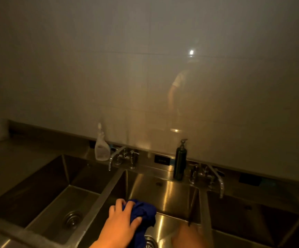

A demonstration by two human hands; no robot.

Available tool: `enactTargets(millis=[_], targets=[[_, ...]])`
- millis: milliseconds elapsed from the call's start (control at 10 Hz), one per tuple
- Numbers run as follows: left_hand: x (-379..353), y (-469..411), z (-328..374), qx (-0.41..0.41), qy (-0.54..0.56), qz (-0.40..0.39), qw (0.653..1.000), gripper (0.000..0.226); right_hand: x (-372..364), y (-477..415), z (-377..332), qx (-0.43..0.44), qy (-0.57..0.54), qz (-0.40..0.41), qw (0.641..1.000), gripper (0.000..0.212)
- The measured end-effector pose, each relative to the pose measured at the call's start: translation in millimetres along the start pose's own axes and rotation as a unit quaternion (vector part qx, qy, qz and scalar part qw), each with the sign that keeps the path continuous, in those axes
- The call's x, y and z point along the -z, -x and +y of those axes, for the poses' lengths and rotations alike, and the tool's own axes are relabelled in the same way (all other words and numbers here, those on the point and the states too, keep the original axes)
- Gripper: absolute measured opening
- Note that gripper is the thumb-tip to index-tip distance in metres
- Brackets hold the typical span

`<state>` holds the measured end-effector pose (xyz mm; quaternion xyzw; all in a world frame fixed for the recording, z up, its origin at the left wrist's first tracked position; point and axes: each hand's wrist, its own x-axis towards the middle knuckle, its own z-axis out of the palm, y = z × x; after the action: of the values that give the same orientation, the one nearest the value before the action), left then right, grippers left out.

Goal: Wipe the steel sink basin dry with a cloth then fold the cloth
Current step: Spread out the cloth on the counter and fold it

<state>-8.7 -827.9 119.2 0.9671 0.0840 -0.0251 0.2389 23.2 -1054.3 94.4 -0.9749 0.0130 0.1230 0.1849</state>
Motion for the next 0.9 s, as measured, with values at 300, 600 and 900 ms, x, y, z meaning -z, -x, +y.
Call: enactTargets(millis=[300,600,900], targets=[[69.8,-12.9,-113.7,-0.033,-0.003,-0.009,0.999,0.046,-15.8,22.9,-166.9,-0.078,0.091,-0.13,0.984,0.055],[91.6,-26.5,-178.0,0.012,0.029,0.022,0.999,0.04,-24.6,15.3,-229.9,-0.101,0.061,-0.112,0.987,0.074],[119.0,-41.7,-228.7,0.065,0.081,0.082,0.991,0.04,-58.2,-4.6,-285.6,-0.06,0.024,-0.132,0.989,0.06]])
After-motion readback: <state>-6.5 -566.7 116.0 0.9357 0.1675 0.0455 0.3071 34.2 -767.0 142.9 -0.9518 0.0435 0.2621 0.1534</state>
